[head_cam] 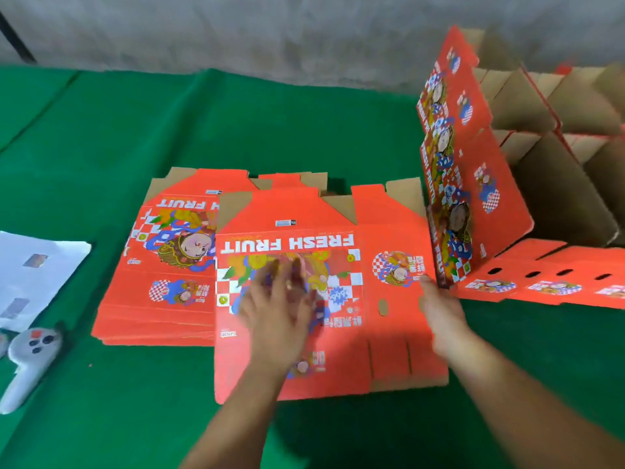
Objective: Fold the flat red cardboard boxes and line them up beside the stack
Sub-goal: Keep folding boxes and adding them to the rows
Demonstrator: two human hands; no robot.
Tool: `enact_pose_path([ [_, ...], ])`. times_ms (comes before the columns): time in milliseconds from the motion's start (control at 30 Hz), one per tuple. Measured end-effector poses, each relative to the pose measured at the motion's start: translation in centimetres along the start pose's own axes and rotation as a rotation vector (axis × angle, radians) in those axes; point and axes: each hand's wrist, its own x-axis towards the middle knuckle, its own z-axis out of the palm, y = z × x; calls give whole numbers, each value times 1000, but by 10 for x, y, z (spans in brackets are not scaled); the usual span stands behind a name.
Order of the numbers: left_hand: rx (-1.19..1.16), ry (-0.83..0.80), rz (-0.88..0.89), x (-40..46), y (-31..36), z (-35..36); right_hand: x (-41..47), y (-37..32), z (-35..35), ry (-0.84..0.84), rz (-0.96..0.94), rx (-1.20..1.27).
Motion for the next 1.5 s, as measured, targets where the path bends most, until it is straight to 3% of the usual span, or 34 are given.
enact_pose_path([
  [67, -25, 183, -249, 20, -27, -22, -1, 19, -33, 44, -50, 62],
  [100, -112, 156, -303, 28, -36, -30, -6, 26, -47, 61, -32, 134],
  [200, -696, -122, -289, 32, -35, -42, -18, 39, -75, 82, 27, 344],
  [333, -880, -232, -120, 13, -6, -47, -20, 52, -101, 106, 8, 459],
  [433, -999, -306, -88, 5, 16, -53, -15, 55, -120, 59, -2, 460],
  [733, -955, -298, -41, -4, 73, -30, -32, 64, -177, -133, -217, 184],
  [833, -1072, -399, -141, -1, 103, -18, -47, 65, -191, -279, -186, 324],
  [900, -1202, -486, -213, -3, 125, -7, -54, 69, -193, -367, -261, 351],
  [1000, -1126, -429, -128, -16, 154, 8, -66, 72, -187, -473, -355, 378],
  [1100, -903, -455, -178, -17, 174, 24, -69, 75, -182, -351, -487, 391],
  [1167, -977, -616, -108, -30, 161, 28, -74, 70, -180, -261, -521, 442],
  [1200, -1000, -605, -107, -48, 163, 22, -75, 69, -176, -232, -551, 482],
  [1267, -916, -626, 8, -88, 172, -1, -82, 71, -161, -222, -640, 493],
  [1300, -947, -668, 132, -104, 178, -8, -86, 71, -154, -228, -689, 473],
  [1333, -996, -692, 146, -119, 188, -16, -90, 71, -148, -253, -727, 476],
  [1400, -1071, -576, 255, -127, 181, -15, -95, 69, -141, -334, -790, 475],
  [1500, -1125, -400, 103, -107, 175, -15, -110, 79, -131, -410, -1018, 264],
])
